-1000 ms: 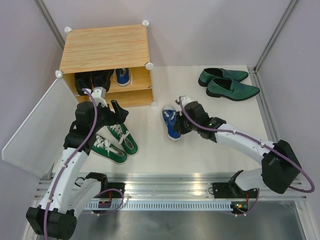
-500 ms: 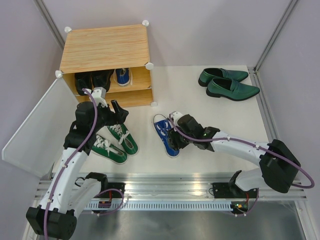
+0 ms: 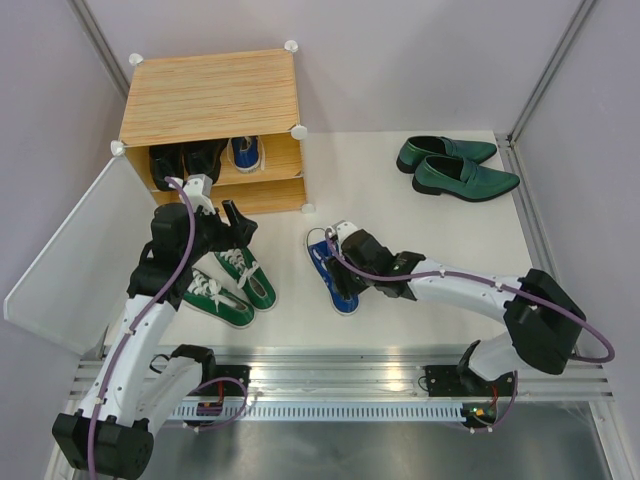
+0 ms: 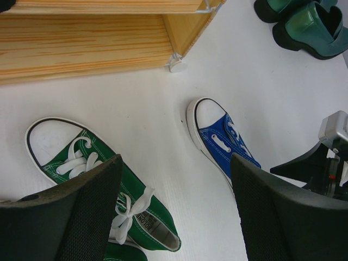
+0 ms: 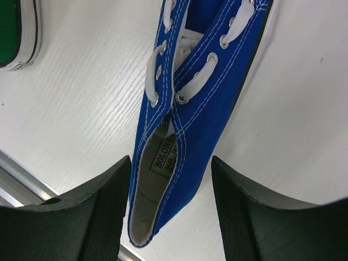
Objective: Place and organize the shoes in the shoe cabinet
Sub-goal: Place the shoe at the center of the board, then pick up the shoe from the center of the board.
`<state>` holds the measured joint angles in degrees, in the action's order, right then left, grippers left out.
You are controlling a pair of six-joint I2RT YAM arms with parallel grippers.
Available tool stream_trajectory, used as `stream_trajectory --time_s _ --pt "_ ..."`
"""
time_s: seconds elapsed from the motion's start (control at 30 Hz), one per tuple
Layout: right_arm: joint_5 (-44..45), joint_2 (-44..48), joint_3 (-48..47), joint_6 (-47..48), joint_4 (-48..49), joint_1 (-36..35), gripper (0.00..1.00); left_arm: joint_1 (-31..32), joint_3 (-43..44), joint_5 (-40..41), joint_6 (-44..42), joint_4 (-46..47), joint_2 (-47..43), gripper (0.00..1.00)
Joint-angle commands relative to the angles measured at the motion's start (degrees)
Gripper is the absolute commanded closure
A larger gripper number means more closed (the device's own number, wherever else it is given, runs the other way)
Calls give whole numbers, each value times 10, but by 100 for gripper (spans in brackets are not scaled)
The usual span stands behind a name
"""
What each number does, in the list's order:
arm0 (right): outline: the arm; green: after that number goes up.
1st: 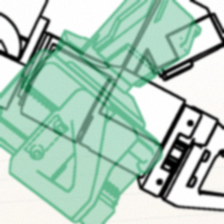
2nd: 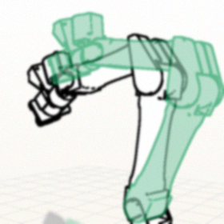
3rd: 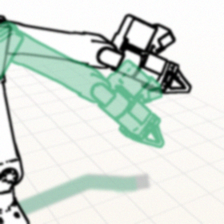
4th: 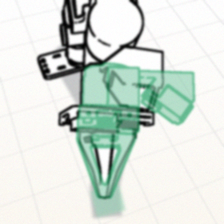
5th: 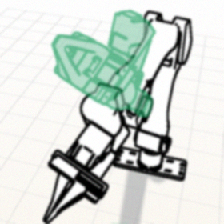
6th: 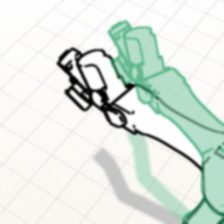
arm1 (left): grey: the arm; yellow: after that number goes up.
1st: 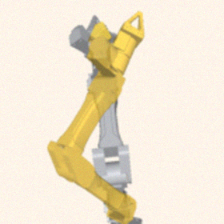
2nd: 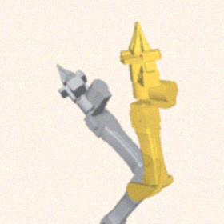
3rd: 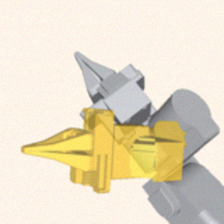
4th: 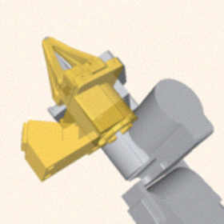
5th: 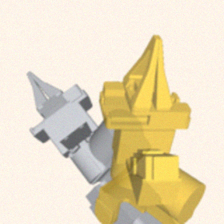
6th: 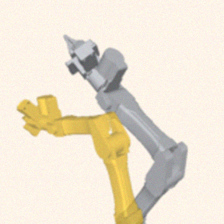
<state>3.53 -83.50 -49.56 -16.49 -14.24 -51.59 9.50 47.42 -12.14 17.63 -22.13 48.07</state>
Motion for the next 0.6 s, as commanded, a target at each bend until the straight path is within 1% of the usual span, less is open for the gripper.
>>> stream_trajectory --time_s 0.0,0.13,0.23,0.33,0.47,0.53,0.57 --pt "29 -23 -34 -8 9 -3 35 3 0 0 8 24 0 17" --pt "53 -61 -54 -13 15 -2 35 3 0 -2 8 24 0 18" --pt "65 -86 -66 -14 16 -2 38 3 0 -2 8 24 -1 18" --pt "70 -104 -74 -17 15 -2 46 3 0 -4 9 24 0 18" --pt "81 -117 -75 -22 15 -2 62 3 0 -7 11 25 0 18" --pt "96 -120 -73 -26 15 -2 66 3 0 -10 12 26 0 18" --pt "100 -121 -72 -27 15 -2 71 3 1 -11 12 26 -1 18"
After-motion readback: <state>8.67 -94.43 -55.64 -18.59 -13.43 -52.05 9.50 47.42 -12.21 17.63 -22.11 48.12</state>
